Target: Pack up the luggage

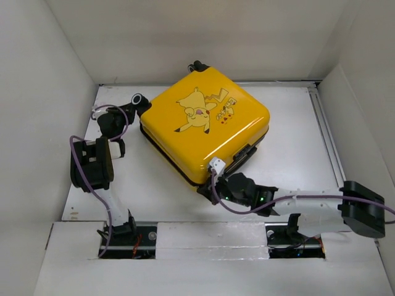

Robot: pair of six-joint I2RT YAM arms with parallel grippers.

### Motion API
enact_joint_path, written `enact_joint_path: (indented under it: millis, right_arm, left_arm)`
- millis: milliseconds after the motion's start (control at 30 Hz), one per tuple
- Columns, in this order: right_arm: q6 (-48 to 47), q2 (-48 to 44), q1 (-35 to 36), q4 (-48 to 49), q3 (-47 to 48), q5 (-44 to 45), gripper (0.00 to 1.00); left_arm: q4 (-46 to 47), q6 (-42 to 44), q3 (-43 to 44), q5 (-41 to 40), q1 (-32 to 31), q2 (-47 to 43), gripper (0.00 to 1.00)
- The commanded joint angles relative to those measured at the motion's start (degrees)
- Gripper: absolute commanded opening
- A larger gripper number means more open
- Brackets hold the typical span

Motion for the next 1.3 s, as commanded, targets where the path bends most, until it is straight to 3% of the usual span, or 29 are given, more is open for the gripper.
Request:
enact_joint_path:
  millis: [0, 100, 167, 200, 300, 500, 567, 600, 900, 1267]
  right_arm:
    - [-0.9, -7.5, -4.1, -0.3, -0.1, -1.5, 0.00]
    - [-1.9, -9.8, -6.1, -3.6, -0.1, -2.5, 0.00]
    - [-1.9, -11.0, -6.1, -4.1, -0.8, -3.5, 0.00]
    - [-1.9, -11.6, -6.1, -4.1, -1.4, -5.5, 0.00]
    - [-0.6, -11.6, -6.1, -4.1, -2.7, -6.0, 0.00]
    - [0.6, -13.6, -6.1, -4.1, -6.2, -4.1, 0.00]
    - [0.6, -14.3, -6.6, -4.1, -6.2, -4.1, 0.00]
    - [0.6, -13.8, -6.6, -4.1, -6.2, -4.8, 0.00]
    - [1.1, -11.0, -6.0, -1.9, -6.2, -7.5, 0.00]
    - [1.7, -6.5, -3.4, -0.2, -5.1, -7.5, 0.00]
  left_arm:
    - [6.1, 3.8, -2.7, 3.3, -1.2, -7.2, 0.00]
    - [2.9, 5.5, -6.1, 2.3, -1.2, -10.2, 0.00]
    - [0.7, 7.0, -8.3, -0.5, -1.2, -11.6, 0.22]
    - [0.7, 7.5, -10.5, -1.2, -1.2, -12.3, 0.48]
    - [3.0, 5.9, -14.2, -0.6, -1.2, -12.8, 0.79]
    - [11.2, 4.7, -22.3, -0.1, -0.7, -14.1, 0.95]
    - [12.9, 4.7, -23.8, -0.1, -0.7, -14.7, 0.95]
    - [12.9, 4.7, -23.8, -0.6, -0.7, -14.7, 1.00]
    - [21.7, -2.0, -16.9, 1.5, -1.2, -6.8, 1.00]
    - [31.9, -4.0, -16.4, -0.6, -0.7, -4.0, 1.00]
